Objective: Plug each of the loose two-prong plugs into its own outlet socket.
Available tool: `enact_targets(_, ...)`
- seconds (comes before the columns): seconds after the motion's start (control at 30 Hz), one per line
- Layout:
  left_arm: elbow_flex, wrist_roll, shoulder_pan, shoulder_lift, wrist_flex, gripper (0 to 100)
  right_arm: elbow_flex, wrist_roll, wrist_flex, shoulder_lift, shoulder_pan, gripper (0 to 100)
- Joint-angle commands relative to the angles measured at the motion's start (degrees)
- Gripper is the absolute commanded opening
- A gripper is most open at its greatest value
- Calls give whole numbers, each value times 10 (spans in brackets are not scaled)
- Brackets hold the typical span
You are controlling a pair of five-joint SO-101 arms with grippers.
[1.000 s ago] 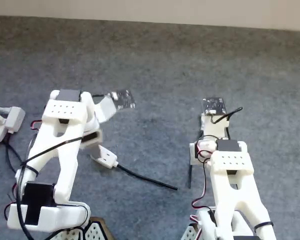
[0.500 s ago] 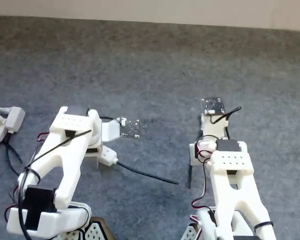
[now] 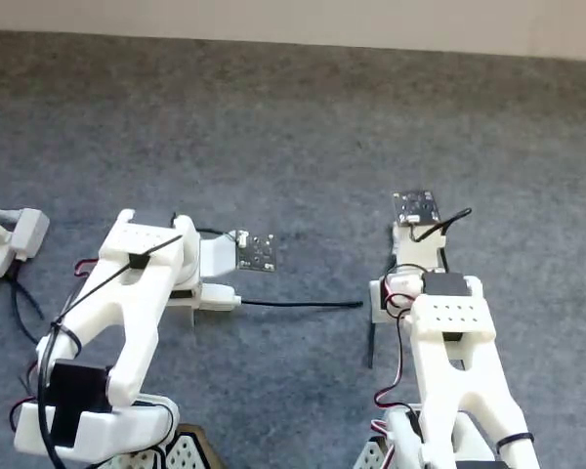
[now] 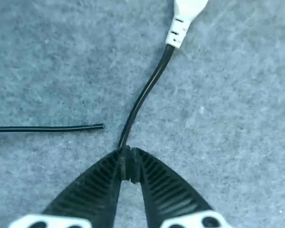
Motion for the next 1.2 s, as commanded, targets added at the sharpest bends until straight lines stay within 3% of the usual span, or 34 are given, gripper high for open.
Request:
enact_targets(0.0, -59, -47, 7, -16, 64, 281, -4, 7, -5, -1, -4, 9)
enact_targets(0.2, -73, 2, 63, -69, 211, 278, -5, 7, -7, -1, -4, 9)
enact_targets(0.37, -65, 71, 125, -144, 274, 277, -4, 7, -7, -1, -4, 9)
enact_targets(0.47, -28, 98, 136, -174, 251, 277, -2, 7, -7, -1, -4, 9)
enact_targets(0.63, 0, 131, 72, -172, 71, 281, -2, 7, -6, -1, -4, 9)
enact_targets(0.77, -7, 131, 50, -131, 0, 281, -2, 7, -7, -1, -4, 9)
enact_targets(0.97, -36, 134, 57, -43, 4, 281, -4, 7, -7, -1, -4, 9)
enact_targets(1.17, -35, 131, 67, -32, 108, 277, -4, 7, -7, -1, -4, 9)
